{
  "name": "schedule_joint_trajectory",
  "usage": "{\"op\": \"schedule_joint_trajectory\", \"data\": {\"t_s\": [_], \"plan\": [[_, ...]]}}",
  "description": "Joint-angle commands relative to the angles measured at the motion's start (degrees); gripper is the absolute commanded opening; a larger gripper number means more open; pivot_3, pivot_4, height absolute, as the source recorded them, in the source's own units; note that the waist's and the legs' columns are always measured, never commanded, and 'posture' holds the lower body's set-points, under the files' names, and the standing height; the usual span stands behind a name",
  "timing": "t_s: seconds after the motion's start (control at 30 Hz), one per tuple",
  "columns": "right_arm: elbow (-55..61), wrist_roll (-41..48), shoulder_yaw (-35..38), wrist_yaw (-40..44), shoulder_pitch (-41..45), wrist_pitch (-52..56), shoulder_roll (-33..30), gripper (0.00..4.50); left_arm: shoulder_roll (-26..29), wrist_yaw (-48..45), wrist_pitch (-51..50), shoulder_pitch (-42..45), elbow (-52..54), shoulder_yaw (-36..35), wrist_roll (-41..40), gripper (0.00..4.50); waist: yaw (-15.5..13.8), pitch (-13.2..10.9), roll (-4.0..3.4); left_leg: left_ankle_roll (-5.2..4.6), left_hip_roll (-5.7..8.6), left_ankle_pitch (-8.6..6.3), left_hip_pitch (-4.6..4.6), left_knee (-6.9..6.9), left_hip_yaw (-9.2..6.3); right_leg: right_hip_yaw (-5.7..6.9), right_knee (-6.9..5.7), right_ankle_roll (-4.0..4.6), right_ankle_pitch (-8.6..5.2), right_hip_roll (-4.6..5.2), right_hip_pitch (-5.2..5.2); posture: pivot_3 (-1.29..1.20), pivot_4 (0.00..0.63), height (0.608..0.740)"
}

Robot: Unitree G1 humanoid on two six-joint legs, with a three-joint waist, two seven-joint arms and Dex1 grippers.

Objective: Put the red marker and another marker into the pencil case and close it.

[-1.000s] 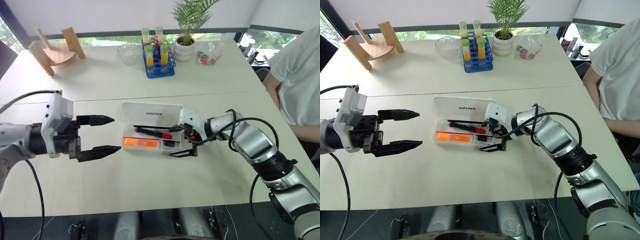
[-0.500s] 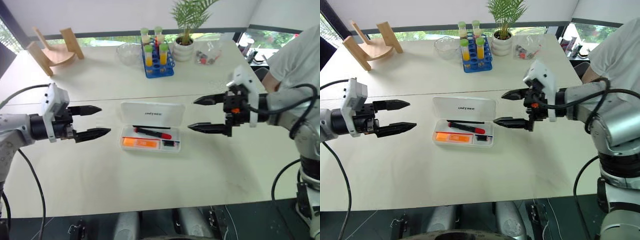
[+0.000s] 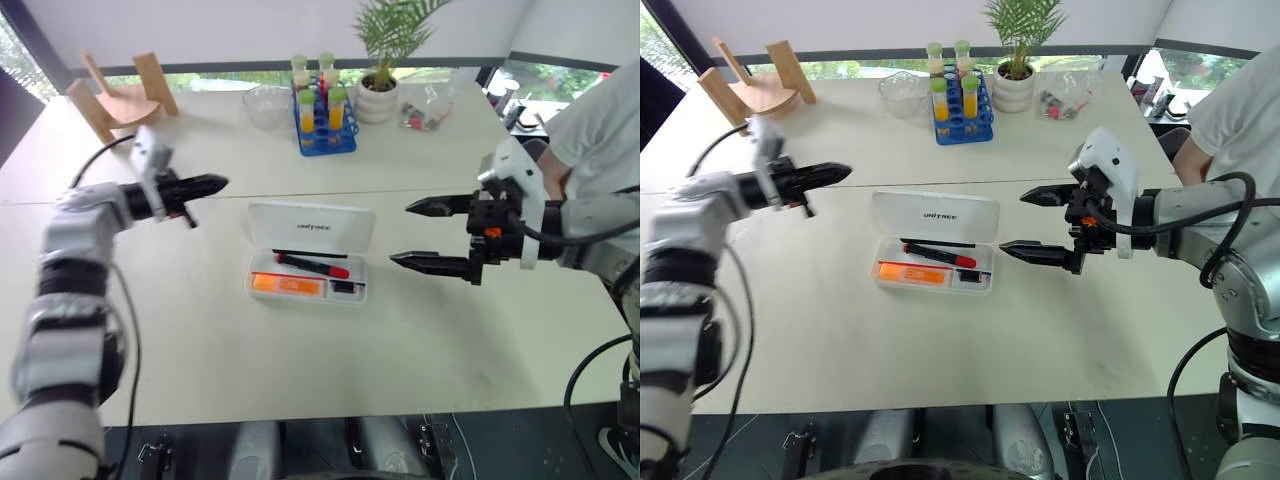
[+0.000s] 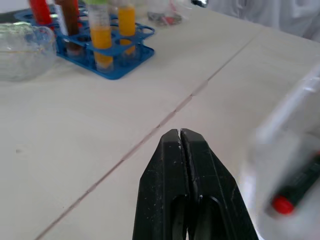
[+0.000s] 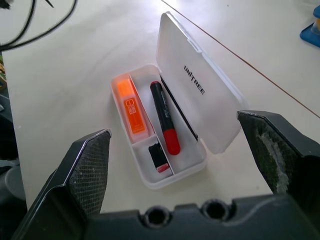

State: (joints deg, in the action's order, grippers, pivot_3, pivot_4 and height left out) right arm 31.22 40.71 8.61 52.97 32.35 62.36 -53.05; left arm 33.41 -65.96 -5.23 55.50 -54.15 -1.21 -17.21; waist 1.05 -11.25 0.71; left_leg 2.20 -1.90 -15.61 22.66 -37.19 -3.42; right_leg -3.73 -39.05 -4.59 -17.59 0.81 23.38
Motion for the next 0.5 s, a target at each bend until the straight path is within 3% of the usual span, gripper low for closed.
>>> {"op": "schedule_joint_trajectory", "data": {"t_s": [0.03, 0.27, 0.4, 0.5], "plan": [[1.64, 1.40, 2.38, -1.62, 0.01, 0.53, -1.65, 4.50, -2.40, -3.83, 2.95, 3.80, -5.58, -0.83, 1.09, 0.04, 0.16, 0.00, 0.00, -0.02, 0.00, -0.01, 0.08, 0.00, -0.01, 0.00, 0.00, 0.00, 0.00, -0.02, 0.08, 0.00, 0.150, 0.740], [3.24, 4.01, 4.55, -3.85, -2.01, 1.81, -3.71, 4.50, -0.43, -23.92, -6.59, 0.58, 3.87, 2.16, 0.09, 0.04, 0.35, 0.00, 0.00, 0.05, -0.03, 0.05, 0.63, -0.04, -0.05, 0.00, -0.17, 0.00, 0.00, -0.05, 0.68, 0.00, 0.150, 0.740], [4.12, 4.91, 5.36, -5.01, -3.61, 1.95, -4.39, 4.50, 4.05, -26.54, -14.10, -5.26, 17.78, 8.74, -5.25, 0.04, 0.32, 0.01, -0.02, 0.07, -0.04, 0.06, 0.62, -0.04, -0.04, -0.01, -0.18, 0.00, 0.00, -0.02, 0.67, 0.00, 0.150, 0.740], [4.29, 5.38, 5.35, -5.73, -4.13, 1.72, -4.66, 4.50, 3.41, -26.54, -16.74, -7.12, 23.73, 10.51, -5.53, 0.04, -0.27, 0.01, -0.02, 0.14, -0.05, 0.10, 0.63, -0.08, -0.07, -0.01, -0.22, 0.00, 0.01, 0.00, 0.67, 0.00, 0.150, 0.740]]}}
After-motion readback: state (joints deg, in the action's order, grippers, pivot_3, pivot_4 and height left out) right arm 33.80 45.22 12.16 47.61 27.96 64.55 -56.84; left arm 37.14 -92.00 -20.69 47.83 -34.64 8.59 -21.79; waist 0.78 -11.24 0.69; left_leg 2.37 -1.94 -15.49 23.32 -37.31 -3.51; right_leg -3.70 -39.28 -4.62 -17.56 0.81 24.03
